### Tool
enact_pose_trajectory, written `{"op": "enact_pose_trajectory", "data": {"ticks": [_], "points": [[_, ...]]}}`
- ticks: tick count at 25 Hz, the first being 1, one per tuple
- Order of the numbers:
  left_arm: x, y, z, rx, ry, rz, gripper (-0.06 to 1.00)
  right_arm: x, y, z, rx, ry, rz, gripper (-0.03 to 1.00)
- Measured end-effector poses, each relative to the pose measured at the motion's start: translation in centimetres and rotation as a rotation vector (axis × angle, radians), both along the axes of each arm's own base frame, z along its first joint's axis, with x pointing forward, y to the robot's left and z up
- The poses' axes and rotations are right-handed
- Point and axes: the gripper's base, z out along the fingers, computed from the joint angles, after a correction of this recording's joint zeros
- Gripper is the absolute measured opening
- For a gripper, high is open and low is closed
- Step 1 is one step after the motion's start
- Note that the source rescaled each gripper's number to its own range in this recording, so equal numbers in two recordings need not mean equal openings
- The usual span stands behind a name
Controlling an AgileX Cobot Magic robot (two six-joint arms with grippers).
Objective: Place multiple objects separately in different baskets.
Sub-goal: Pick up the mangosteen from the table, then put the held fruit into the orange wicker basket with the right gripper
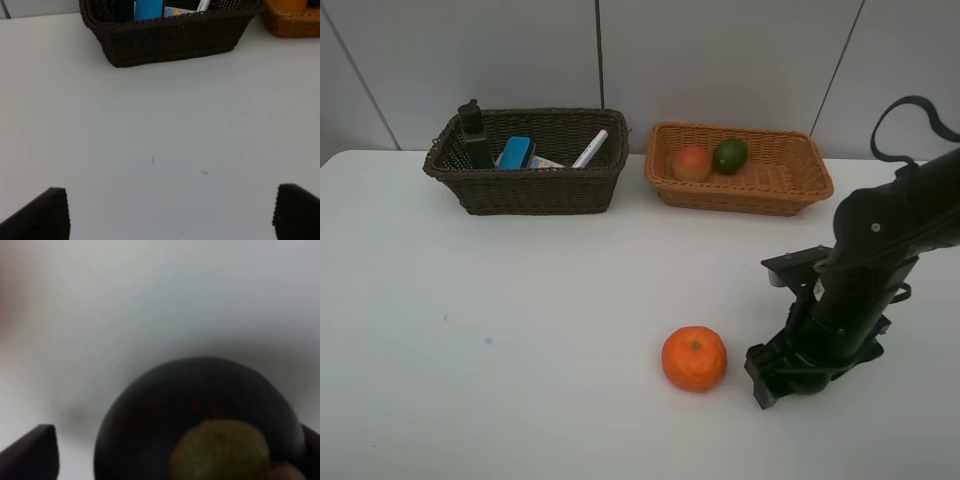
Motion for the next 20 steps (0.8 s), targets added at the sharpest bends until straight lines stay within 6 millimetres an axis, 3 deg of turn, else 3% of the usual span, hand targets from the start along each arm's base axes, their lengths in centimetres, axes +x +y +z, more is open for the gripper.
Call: {"op": "enact_pose_trajectory", "data": {"ticks": [1, 3, 4, 12, 16, 20], "points": [[0.0, 0.0, 0.0, 0.000, 0.000, 0.000, 1.00, 0.0, 0.0, 0.0, 0.000, 0.000, -0.002, 0.82], [0.0, 0.0, 0.0, 0.000, 0.000, 0.000, 1.00, 0.0, 0.0, 0.0, -0.001, 0.001, -0.002, 0.55], [0.0, 0.0, 0.0, 0.000, 0.000, 0.000, 1.00, 0.0, 0.0, 0.0, -0.002, 0.003, -0.002, 0.51], [0.0, 0.0, 0.0, 0.000, 0.000, 0.000, 1.00, -0.2, -0.1, 0.8, -0.012, 0.023, -0.008, 0.51], [0.0, 0.0, 0.0, 0.000, 0.000, 0.000, 1.00, 2.0, 0.9, 5.0, 0.031, -0.087, 0.000, 0.51], [0.0, 0.0, 0.0, 0.000, 0.000, 0.000, 1.00, 6.6, 0.6, 10.3, 0.062, -0.278, -0.030, 0.51]]}}
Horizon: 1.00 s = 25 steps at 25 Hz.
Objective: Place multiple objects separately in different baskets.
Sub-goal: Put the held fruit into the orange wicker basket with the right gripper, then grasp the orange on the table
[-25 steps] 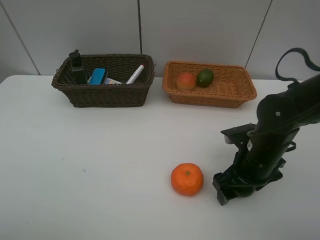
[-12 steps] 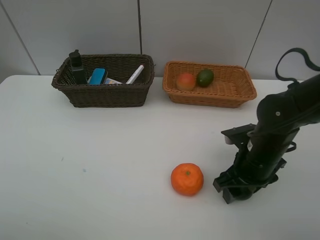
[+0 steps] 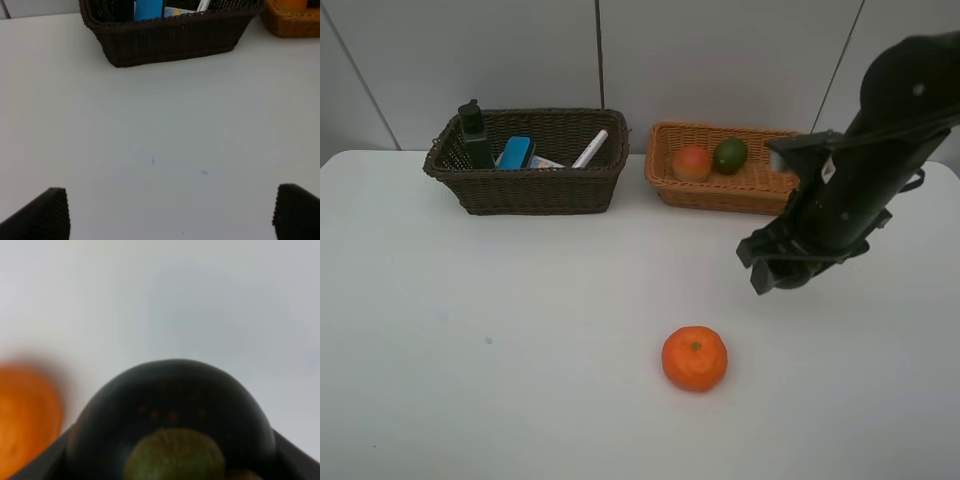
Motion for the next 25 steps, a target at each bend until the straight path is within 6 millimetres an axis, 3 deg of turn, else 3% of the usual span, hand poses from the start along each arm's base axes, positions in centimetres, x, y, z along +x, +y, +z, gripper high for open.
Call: {"op": "enact_pose_trajectory", "data": {"ticks": [2, 6, 9, 13, 15, 17, 19, 23, 25], "points": [[0.0, 0.0, 0.0, 0.000, 0.000, 0.000, 1.00, 3.0, -0.9, 1.8, 0.005, -0.055, -0.037, 0.51], [0.0, 0.0, 0.0, 0.000, 0.000, 0.000, 1.00, 9.2, -2.4, 2.8, 0.010, -0.111, -0.088, 0.51], [0.0, 0.0, 0.0, 0.000, 0.000, 0.000, 1.00, 13.8, -3.2, 2.0, 0.015, -0.146, -0.124, 0.51], [0.0, 0.0, 0.0, 0.000, 0.000, 0.000, 1.00, 18.5, -4.0, -0.4, 0.010, -0.145, -0.166, 0.51], [0.0, 0.0, 0.0, 0.000, 0.000, 0.000, 1.00, 19.8, -4.3, -1.3, -0.001, -0.132, -0.175, 0.60], [0.0, 0.0, 0.0, 0.000, 0.000, 0.000, 1.00, 20.6, -4.3, -2.4, -0.025, -0.109, -0.171, 0.81], [0.0, 0.0, 0.0, 0.000, 0.000, 0.000, 1.00, 20.8, -4.3, -3.0, -0.034, -0.087, -0.173, 0.93], [0.0, 0.0, 0.0, 0.000, 0.000, 0.000, 1.00, 20.2, -4.3, -2.9, -0.037, -0.028, -0.194, 0.99], [0.0, 0.0, 0.0, 0.000, 0.000, 0.000, 1.00, 19.5, -4.3, -1.8, -0.025, 0.015, -0.208, 1.00]]}}
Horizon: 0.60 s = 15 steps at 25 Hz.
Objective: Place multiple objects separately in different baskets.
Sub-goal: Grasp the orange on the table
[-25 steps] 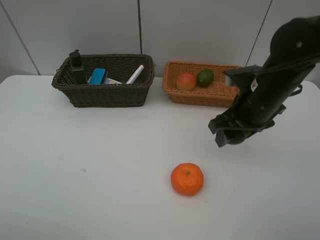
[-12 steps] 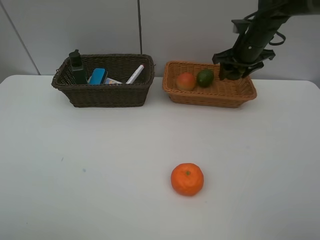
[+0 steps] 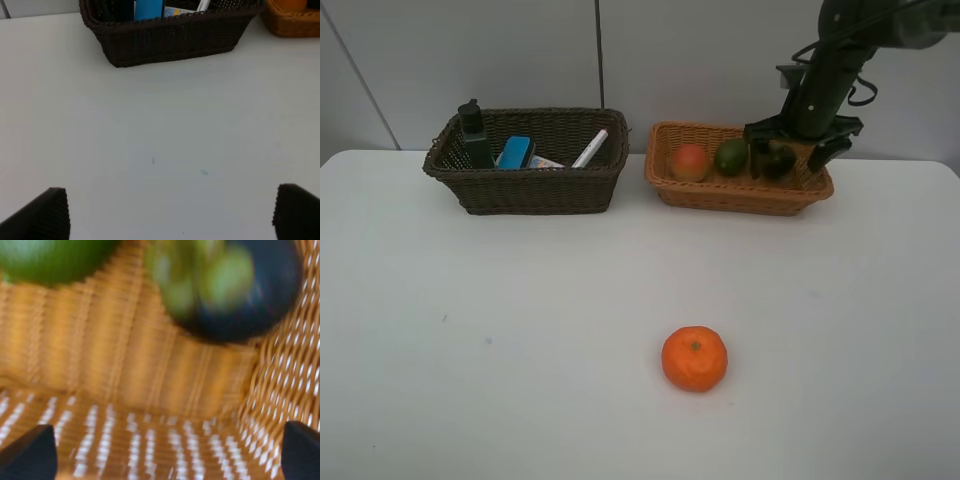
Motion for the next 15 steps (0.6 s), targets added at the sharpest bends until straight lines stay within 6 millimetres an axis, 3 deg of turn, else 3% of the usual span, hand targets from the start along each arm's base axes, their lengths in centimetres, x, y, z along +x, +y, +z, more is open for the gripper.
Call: {"op": "enact_pose_trajectory", "data": {"ticks": [5, 7, 15], "points": [[0.0, 0.0, 0.0, 0.000, 0.000, 0.000, 1.00, -2.3, 1.6, 4.8, 0.070, -0.017, -0.010, 1.00], [0.0, 0.0, 0.0, 0.000, 0.000, 0.000, 1.00, -3.8, 2.9, 5.7, 0.070, -0.013, 0.024, 1.00], [0.0, 0.0, 0.0, 0.000, 0.000, 0.000, 1.00, -12.7, 7.1, 4.4, 0.033, 0.154, 0.095, 1.00]]}}
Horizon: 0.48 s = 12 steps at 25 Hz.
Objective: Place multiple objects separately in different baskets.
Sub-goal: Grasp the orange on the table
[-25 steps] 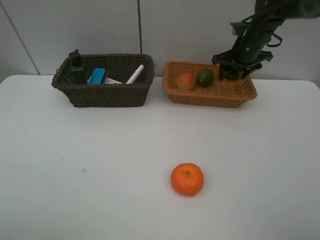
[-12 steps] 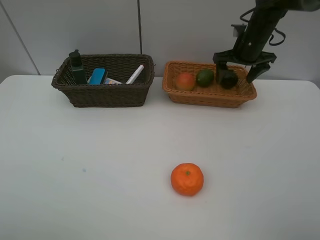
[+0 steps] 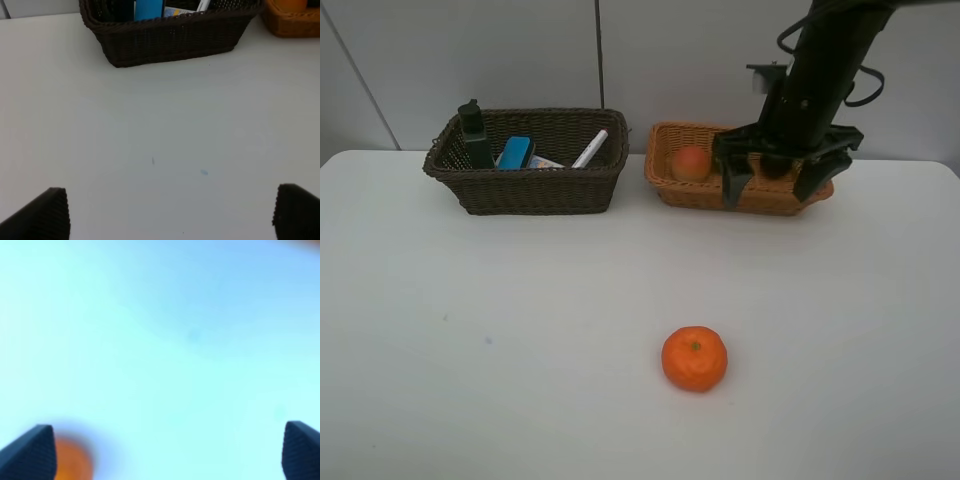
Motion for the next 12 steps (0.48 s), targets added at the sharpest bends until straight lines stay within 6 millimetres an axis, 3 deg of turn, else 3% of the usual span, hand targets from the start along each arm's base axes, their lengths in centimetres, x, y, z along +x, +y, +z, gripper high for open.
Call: {"op": "enact_pose_trajectory", "data": {"ticks": [6, 12], "points": [[0.0, 0.0, 0.0, 0.000, 0.000, 0.000, 1.00, -6.4, 2.9, -3.0, -0.052, 0.145, 0.004, 1.00], [0.0, 0.0, 0.0, 0.000, 0.000, 0.000, 1.00, -10.3, 6.1, -6.2, 0.023, 0.137, 0.069, 1.00]]}}
